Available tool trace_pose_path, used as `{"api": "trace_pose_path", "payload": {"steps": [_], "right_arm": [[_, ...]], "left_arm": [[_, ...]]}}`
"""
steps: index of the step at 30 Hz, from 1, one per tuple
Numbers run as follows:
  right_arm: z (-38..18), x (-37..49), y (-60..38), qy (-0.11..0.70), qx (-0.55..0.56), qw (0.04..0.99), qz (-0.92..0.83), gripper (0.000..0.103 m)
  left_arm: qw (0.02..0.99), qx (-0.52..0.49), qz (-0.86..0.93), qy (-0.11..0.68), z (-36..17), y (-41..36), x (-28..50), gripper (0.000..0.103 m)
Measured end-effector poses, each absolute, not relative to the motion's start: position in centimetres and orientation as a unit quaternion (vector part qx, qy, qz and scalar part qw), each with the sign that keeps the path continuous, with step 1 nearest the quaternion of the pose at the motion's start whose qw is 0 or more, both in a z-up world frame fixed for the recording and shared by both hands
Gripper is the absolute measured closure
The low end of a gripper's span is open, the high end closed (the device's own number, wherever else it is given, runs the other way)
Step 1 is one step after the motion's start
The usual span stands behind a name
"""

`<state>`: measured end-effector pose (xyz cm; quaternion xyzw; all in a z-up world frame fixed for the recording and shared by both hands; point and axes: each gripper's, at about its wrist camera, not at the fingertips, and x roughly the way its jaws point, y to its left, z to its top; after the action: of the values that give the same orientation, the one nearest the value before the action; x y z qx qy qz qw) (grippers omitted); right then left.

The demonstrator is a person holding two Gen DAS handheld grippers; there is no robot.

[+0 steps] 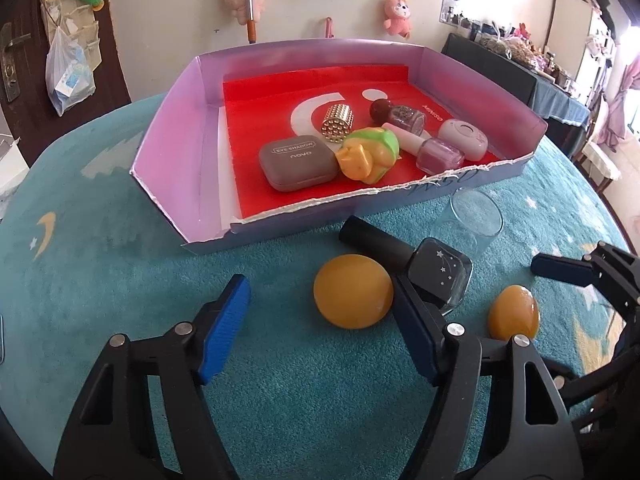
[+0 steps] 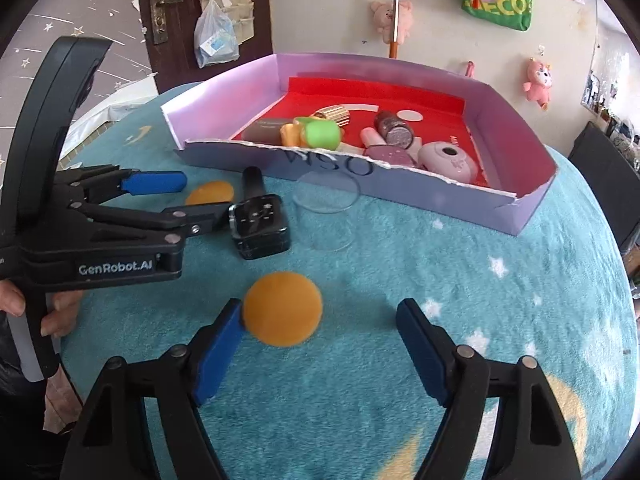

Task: Organize rigid objects
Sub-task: 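Move the left tool toward the orange sponge while the right tool approaches the other sponge, then close the left tool on one orange sponge while the right tool grasps the other sponge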

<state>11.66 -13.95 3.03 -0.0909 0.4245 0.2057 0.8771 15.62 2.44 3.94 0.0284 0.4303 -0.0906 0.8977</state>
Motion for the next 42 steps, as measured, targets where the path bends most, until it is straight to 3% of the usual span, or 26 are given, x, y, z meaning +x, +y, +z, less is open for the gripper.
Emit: {"api": "trace_pose_path", "payload": {"steps": [10, 13, 14, 16, 30, 42], "right_arm": [[3.5, 12.5, -15.7, 0.427, -0.064, 0.881, 0.195, 0.025], [3.4, 12.0, -15.4, 0.425, -0.068, 0.877, 0.211, 0.037], [3.4, 11.8, -15.1, 0.423, -0.07, 0.878, 0.215, 0.047], [3.5, 11.4, -14.7, 0.421, -0.073, 0.874, 0.231, 0.063], [7.2, 9.9, -17.3, 0.369, -0.057, 0.902, 0.217, 0.063], [5.3, 8.4, -19.5, 0.37, -0.035, 0.908, 0.193, 0.063]], "left_arm": [[0.898, 0.023, -0.093, 0.429, 3.7, 2.2, 15.7, 0.041], [0.898, 0.02, -0.102, 0.427, 3.8, 2.1, 15.6, 0.053], [0.899, 0.019, -0.105, 0.426, 3.8, 2.0, 15.6, 0.064], [0.898, 0.014, -0.11, 0.425, 3.9, 2.0, 15.4, 0.067], [0.918, 0.01, -0.112, 0.379, 6.9, 0.5, 10.1, 0.067], [0.924, 0.027, -0.113, 0.365, 5.6, -1.6, 6.1, 0.067]]}}
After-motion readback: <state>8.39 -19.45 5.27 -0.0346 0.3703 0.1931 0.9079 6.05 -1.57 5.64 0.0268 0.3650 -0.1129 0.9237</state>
